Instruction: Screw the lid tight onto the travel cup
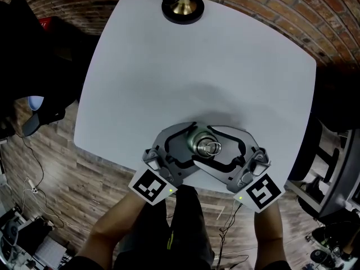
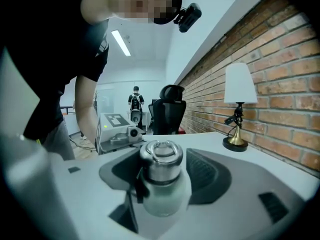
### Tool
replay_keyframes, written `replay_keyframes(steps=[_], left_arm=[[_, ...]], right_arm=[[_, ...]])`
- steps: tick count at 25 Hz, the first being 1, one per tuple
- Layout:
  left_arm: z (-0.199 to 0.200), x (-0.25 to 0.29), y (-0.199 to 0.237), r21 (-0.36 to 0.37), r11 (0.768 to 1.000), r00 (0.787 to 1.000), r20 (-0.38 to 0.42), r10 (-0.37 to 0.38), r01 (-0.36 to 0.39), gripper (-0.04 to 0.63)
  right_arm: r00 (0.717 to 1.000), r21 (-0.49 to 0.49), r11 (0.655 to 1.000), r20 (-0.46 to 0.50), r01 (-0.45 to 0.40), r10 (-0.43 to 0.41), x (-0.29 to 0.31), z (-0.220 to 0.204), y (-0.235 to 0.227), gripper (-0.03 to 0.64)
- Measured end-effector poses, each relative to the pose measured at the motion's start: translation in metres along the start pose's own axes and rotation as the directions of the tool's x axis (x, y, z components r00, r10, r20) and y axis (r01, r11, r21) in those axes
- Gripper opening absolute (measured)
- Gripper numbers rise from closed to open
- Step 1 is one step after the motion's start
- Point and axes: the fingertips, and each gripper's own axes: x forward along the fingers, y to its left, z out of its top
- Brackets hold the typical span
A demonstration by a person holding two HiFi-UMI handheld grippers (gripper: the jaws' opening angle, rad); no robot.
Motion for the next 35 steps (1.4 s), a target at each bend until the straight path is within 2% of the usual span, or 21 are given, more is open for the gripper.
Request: replay_keyframes(steps=[1, 4, 7, 9, 13, 15, 18, 20, 27, 29, 32, 35], left_arm=[[0.000, 0.000, 0.000, -0.002, 1.000, 1.000, 0.000, 0.000, 0.000, 0.344], [-0.001, -0.001, 0.000, -0.009, 1.000, 1.000, 0.000, 0.002, -0.002, 0.342], [0.000, 0.000, 0.000, -0.005, 1.000, 1.000, 0.004, 0.004, -0.004, 0.343], [0.000, 0.000, 0.000, -0.003, 1.000, 1.000, 0.002, 0.007, -0.007, 0.342], [0.000, 0.000, 0.001, -0.001, 1.000, 1.000, 0.000, 0.015, -0.015, 0.342], [0.000, 0.000, 0.001, 0.000, 1.000, 1.000, 0.000, 0.016, -0.016, 0.344], [-0.001, -0.001, 0.001, -0.002, 1.000, 1.000, -0.002, 0.018, -0.018, 0.342], [-0.001, 0.000, 0.001, -0.007, 1.000, 1.000, -0.003, 0.021, -0.021, 0.343], [-0.001, 0.000, 0.000, -0.003, 1.000, 1.000, -0.002, 0.029, -0.029, 0.342], [-0.001, 0.000, 0.000, -0.004, 1.000, 1.000, -0.004, 0.029, -0.029, 0.342], [-0.003, 0.000, 0.000, -0.002, 1.000, 0.999, -0.009, 0.031, -0.031, 0.344], [-0.003, -0.001, 0.000, 0.001, 0.999, 0.999, -0.010, 0.033, -0.033, 0.342]], right_arm=[[1.000, 0.012, 1.000, 0.006, 0.004, -0.004, 0.000, 0.000, 0.000, 0.267], [0.998, 0.064, 0.997, 0.032, 0.047, -0.049, 0.000, 0.001, -0.002, 0.266], [0.986, 0.132, 0.981, 0.065, 0.142, -0.151, -0.001, 0.003, -0.006, 0.267], [0.967, 0.166, 0.959, 0.075, 0.230, -0.245, -0.001, 0.005, -0.010, 0.267], [0.895, 0.136, 0.892, 0.057, 0.431, -0.442, -0.002, 0.006, -0.013, 0.267], [0.859, 0.149, 0.856, 0.058, 0.496, -0.508, -0.003, 0.005, -0.014, 0.267], [0.806, 0.201, 0.799, 0.067, 0.566, -0.588, -0.004, 0.006, -0.017, 0.267], [0.774, 0.199, 0.768, 0.063, 0.609, -0.631, -0.005, 0.007, -0.018, 0.267], [0.679, 0.236, 0.670, 0.051, 0.704, -0.732, -0.009, 0.005, -0.019, 0.267], [0.669, 0.241, 0.659, 0.051, 0.712, -0.741, -0.010, 0.004, -0.019, 0.267], [0.667, 0.239, 0.661, 0.065, 0.711, -0.742, -0.009, 0.005, -0.019, 0.267], [0.683, 0.235, 0.677, 0.067, 0.698, -0.728, -0.007, 0.004, -0.017, 0.267]])
